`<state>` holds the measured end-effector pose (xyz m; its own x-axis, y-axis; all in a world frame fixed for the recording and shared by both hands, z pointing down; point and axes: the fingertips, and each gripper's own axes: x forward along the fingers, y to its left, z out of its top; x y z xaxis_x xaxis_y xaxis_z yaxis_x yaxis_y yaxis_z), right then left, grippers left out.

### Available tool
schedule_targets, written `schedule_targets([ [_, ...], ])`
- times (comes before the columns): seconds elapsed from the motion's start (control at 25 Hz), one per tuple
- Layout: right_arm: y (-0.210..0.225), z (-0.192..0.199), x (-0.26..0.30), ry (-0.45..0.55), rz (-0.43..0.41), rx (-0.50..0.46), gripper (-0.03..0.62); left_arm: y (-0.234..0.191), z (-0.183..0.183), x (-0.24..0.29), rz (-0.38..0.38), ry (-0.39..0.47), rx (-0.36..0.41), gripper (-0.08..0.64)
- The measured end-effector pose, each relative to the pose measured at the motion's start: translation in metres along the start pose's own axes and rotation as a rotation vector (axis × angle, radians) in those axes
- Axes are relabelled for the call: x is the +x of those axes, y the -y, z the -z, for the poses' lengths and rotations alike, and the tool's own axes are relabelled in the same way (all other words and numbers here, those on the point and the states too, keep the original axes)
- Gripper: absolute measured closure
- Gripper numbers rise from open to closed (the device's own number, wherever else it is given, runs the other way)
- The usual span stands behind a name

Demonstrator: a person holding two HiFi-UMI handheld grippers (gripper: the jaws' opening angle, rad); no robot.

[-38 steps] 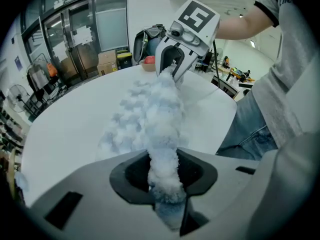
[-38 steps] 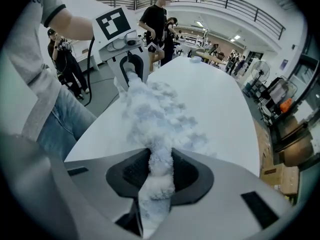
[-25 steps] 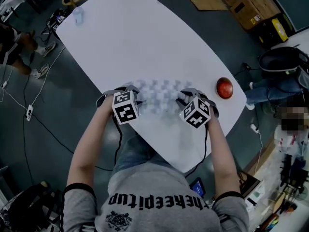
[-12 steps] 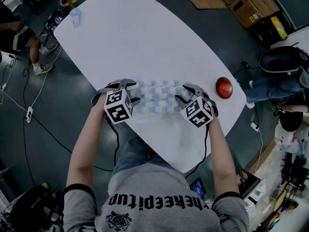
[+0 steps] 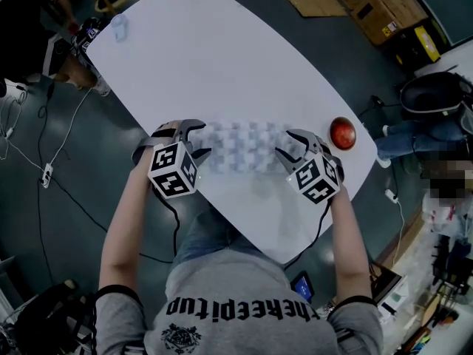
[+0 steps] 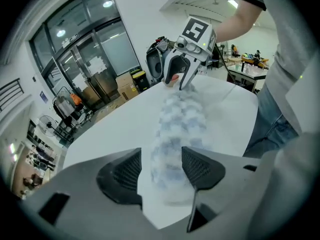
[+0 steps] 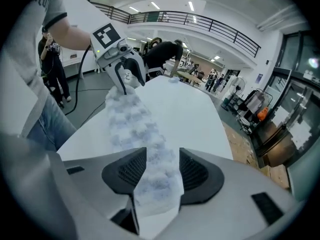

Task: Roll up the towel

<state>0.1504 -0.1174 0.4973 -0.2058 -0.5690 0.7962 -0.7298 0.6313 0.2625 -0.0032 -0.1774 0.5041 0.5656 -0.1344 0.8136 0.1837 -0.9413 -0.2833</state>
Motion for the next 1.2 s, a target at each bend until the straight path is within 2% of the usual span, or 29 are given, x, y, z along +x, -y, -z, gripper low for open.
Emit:
schedule_targets([
  [0.2,-0.036,-0.005,-0.013,0.015,-0.048,-0.071,0.408,0.027,-0.016,-0.011,-0.015,0.025,0.039,0.307],
  [0.48,-0.078,0.029,0.003,-0.082,-0.095,-0.156,0.376,0.079,0.004,0.015,0.040,-0.067,0.060,0.307],
  [0.76,-0.075,0.066,0.026,-0.184,-0.053,-0.222,0.353,0.086,0.031,0.036,0.045,-0.135,0.042,0.298],
  [1.08,-0.062,0.072,0.047,-0.233,-0.039,-0.261,0.353,0.079,0.036,0.053,0.062,-0.169,0.064,0.296],
  [1.16,-0.059,0.072,0.050,-0.242,-0.026,-0.266,0.364,0.077,0.037,0.055,0.046,-0.164,0.063,0.296],
  [1.2,-0.058,0.071,0.051,-0.245,-0.023,-0.265,0.396,0.077,0.038,0.056,0.042,-0.161,0.062,0.296],
])
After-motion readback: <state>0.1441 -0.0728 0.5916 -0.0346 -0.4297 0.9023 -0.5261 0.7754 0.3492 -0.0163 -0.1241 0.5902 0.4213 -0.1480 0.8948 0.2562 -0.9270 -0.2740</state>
